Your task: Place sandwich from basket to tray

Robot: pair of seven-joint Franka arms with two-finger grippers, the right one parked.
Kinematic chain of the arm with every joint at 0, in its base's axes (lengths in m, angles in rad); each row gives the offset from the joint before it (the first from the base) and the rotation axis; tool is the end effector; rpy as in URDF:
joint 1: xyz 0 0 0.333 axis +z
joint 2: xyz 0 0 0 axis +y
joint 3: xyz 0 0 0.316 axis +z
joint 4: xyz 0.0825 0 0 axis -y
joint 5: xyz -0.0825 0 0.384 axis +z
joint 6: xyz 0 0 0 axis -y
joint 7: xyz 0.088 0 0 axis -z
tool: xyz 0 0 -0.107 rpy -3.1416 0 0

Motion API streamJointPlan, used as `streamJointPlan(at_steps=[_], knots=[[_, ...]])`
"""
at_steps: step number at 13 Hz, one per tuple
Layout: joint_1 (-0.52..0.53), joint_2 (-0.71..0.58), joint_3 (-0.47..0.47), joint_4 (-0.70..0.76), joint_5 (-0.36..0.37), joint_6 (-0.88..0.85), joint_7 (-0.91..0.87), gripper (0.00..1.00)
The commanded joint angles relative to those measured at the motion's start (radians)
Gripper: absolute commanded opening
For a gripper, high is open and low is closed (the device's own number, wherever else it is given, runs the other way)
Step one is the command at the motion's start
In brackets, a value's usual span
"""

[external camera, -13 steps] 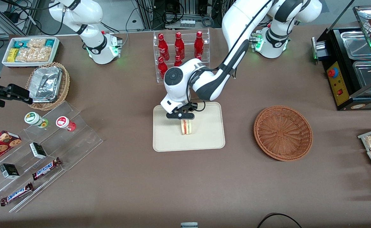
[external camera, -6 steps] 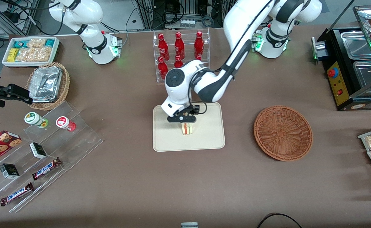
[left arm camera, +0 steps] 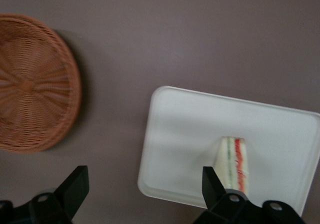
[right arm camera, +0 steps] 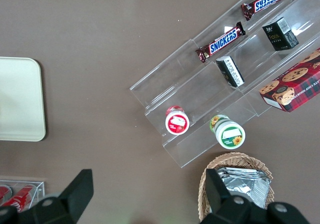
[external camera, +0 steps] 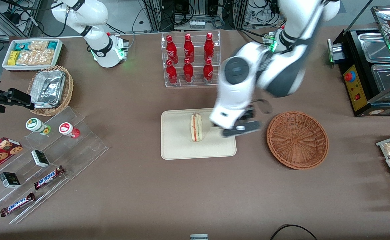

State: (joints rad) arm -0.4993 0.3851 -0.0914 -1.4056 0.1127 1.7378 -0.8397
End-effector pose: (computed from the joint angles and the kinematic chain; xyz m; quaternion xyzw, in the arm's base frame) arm 0.5674 -0.3567 0.4812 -0.9922 -0.1162 -0.0056 0.0455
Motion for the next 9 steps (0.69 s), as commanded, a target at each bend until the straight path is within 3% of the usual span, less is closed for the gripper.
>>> streamJointPlan(at_steps=[1,9], knots=[[0.105,-0.100,-0.011,-0.038,-0.016,-0.108,0.103,1.00],[0.390,-0.276,-0.010,-0.096,-0.068,-0.259,0.495,1.00]])
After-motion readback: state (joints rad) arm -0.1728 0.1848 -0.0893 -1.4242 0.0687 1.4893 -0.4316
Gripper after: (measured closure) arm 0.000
